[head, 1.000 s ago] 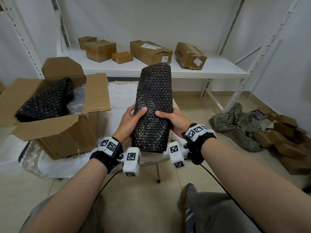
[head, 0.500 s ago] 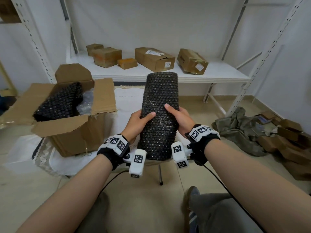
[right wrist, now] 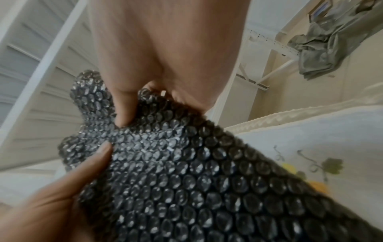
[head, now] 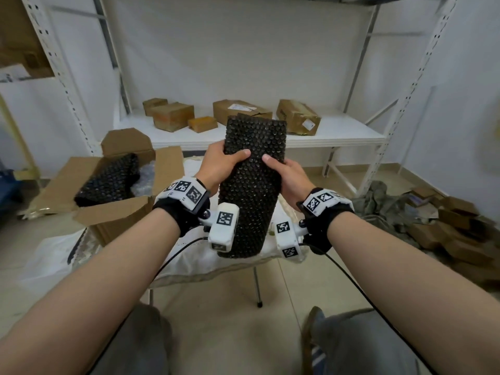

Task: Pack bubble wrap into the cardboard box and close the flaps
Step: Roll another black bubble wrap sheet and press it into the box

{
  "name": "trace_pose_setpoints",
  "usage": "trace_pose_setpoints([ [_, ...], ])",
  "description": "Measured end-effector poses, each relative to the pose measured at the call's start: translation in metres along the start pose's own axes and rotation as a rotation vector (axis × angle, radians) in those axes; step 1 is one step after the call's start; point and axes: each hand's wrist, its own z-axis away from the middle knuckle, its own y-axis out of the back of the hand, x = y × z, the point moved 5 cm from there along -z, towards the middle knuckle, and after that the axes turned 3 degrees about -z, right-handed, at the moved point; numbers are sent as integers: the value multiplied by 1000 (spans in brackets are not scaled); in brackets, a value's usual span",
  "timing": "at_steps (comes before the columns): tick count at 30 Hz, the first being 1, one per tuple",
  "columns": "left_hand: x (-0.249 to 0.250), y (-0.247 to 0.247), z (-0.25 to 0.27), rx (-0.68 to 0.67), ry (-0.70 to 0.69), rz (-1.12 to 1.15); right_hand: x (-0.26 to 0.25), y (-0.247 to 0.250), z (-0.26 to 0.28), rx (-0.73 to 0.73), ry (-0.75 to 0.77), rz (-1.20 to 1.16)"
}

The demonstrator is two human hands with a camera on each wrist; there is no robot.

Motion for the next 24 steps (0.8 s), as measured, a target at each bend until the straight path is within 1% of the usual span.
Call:
trace_pose_setpoints([
  [2,9,4,2,52,-36,-39,-11,-5,-2,34,33,9],
  [4,18,10,4,84,-110,-96,-20,-10,-4,64,77,29],
  [8,33,17,8,40,-289,-139,-31,-16,-6,175,129,49],
  [11,34,24,8,63,-361,-209,-31,-19,-6,226,128,54],
  [14,28,22,7,15,-327,-309,-30,-25,-2,253,154,83],
  [15,27,21,8,-10,-307,-303,-29,-25,0,264,163,101],
  [17,21,20,10,-87,-223,-256,-31,-26,5,263,193,105],
  [19,15,22,11,-148,-153,-212,-35,-26,9,271,255,150],
  [22,9,27,6,-154,-88,-216,-42,-29,14,308,383,293],
  [24,6,29,3,-136,-60,-234,-44,-34,15,287,465,350],
])
